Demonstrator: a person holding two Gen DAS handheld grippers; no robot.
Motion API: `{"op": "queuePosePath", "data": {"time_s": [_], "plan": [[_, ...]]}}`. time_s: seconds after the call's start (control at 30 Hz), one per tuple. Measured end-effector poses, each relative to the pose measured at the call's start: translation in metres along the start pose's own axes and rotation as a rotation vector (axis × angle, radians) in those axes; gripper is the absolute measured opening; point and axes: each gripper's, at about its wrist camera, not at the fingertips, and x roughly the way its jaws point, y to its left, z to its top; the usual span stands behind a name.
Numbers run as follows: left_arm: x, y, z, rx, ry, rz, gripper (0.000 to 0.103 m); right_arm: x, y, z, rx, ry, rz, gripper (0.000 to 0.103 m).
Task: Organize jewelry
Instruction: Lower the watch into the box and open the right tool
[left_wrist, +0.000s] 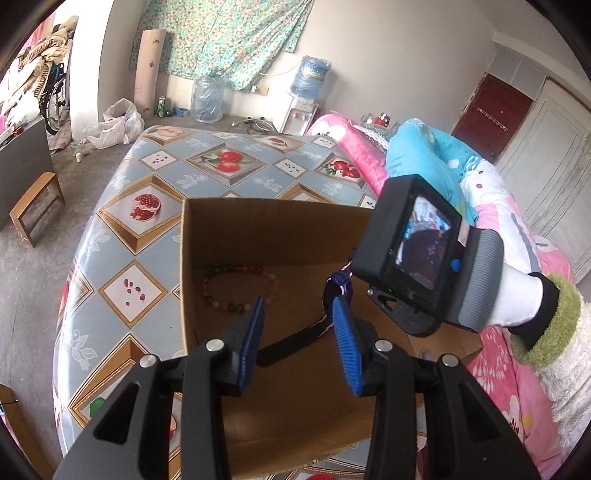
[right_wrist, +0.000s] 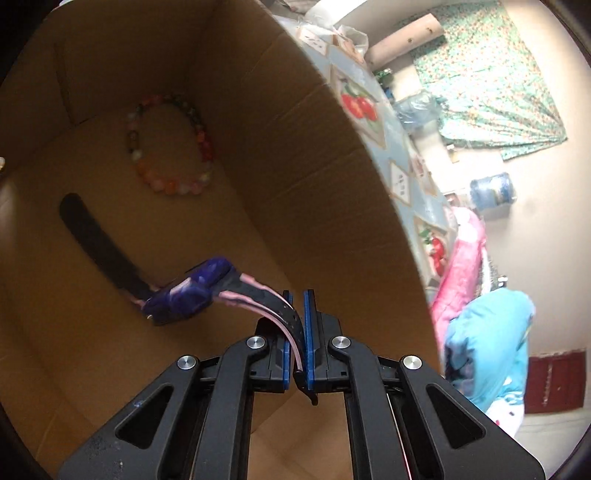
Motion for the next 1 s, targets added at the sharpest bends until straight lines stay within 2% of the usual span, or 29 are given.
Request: {"op": "queuePosePath", "data": {"time_s": [0.13,0.27,0.6,0.67,0.7,0.8,0.87,0.9,1.0], "plan": [[-0.012,-0.001,-0.003,0.017,-0.027,0.000,0.037,0.002,-0.006,-0.004,-0.007,0.017,-0.048,0.015],[-0.024,0.000,-0.006,0.024,-0.054,-0.002,0.039,-0.004,-0.012,-0.019,-0.018,0.035,-0.084,0.033],[-0.056,0.009,-0.016,0.006,-0.145,-0.018,0.041,-0.051,-0.059,-0.044,0.068,-0.021,-0.138,0.034],[-0.063,0.013,-0.019,0.007,-0.164,-0.020,0.041,-0.059,-0.071,-0.046,0.137,-0.036,-0.093,0.033],[-0.066,0.014,-0.020,0.008,-0.172,-0.019,0.041,-0.065,-0.079,-0.047,0.207,-0.044,-0.017,0.033],[-0.072,0.019,-0.026,0.007,-0.194,-0.017,0.041,-0.064,-0.074,-0.042,0.314,-0.034,0.179,0.033],[-0.075,0.022,-0.029,0.003,-0.199,-0.015,0.041,-0.054,-0.038,-0.029,0.327,0.015,0.293,0.031],[-0.075,0.024,-0.030,0.001,-0.199,-0.013,0.041,-0.043,-0.024,-0.026,0.317,0.065,0.340,0.023],[-0.078,0.031,-0.034,-0.011,-0.196,-0.001,0.041,-0.005,0.008,-0.017,0.270,0.178,0.401,0.018]]}}
